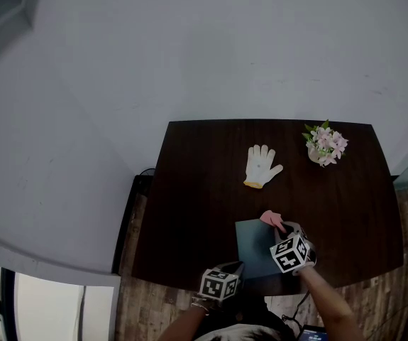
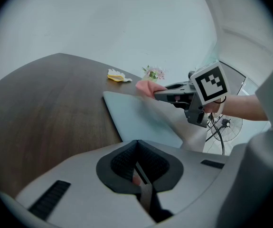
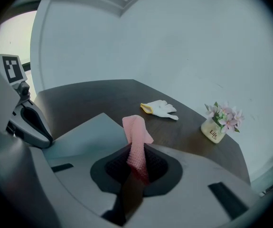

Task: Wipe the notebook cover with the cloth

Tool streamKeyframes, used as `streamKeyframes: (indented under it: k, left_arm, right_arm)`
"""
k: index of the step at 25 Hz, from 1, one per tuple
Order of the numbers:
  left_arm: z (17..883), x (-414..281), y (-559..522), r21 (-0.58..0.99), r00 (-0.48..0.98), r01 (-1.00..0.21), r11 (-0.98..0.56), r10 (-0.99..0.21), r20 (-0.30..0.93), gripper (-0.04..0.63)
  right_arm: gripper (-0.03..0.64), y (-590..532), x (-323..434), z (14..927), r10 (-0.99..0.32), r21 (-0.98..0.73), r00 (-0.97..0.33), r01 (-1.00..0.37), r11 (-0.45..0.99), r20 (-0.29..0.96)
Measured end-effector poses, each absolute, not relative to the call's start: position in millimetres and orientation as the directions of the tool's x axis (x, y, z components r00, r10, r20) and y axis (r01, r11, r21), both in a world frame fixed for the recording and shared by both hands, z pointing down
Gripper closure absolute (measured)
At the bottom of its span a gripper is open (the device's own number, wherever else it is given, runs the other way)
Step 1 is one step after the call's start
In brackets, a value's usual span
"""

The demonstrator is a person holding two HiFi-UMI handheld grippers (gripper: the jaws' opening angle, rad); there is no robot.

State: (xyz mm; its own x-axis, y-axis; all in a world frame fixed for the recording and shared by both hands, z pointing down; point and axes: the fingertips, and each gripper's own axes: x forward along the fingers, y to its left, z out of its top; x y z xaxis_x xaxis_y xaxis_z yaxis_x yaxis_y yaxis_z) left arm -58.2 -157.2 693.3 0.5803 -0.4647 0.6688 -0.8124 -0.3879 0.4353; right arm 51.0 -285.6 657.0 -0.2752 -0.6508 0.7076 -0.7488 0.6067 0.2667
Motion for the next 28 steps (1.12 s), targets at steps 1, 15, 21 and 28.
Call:
streamKeyframes:
  k: [1,15,21,28]
  left_arm:
    - [693,-58,-157,0.434,0.58,-0.813,-0.388,-0.465,0.669,0.577]
    - [692,-59,-155,0.447,0.586,-0.808,-0.384,-0.455,0.67,0.577]
    - [692,-61,-155,0.449,0.589,-0.807,-0.383,-0.456,0.667,0.577]
    - [691,-61,-154,0.456,0.591,-0.805,-0.379,-0.45,0.669,0.577]
  right_arm:
    - [0.571,-283,46,654,-0.649,0.257,-0.292,-0.747,0.614,0.703]
    - [0.571,-251,-29,641,-0.545,0.135,-0.482,-0.652,0.746,0.686]
    - [0.571,-235,-56,650,-0.473,0.102,-0.519,-0.59,0.801,0.712]
    - [0.571,-220,-67,680,-0.377,0.06,-0.486,-0.55,0.833,0.788]
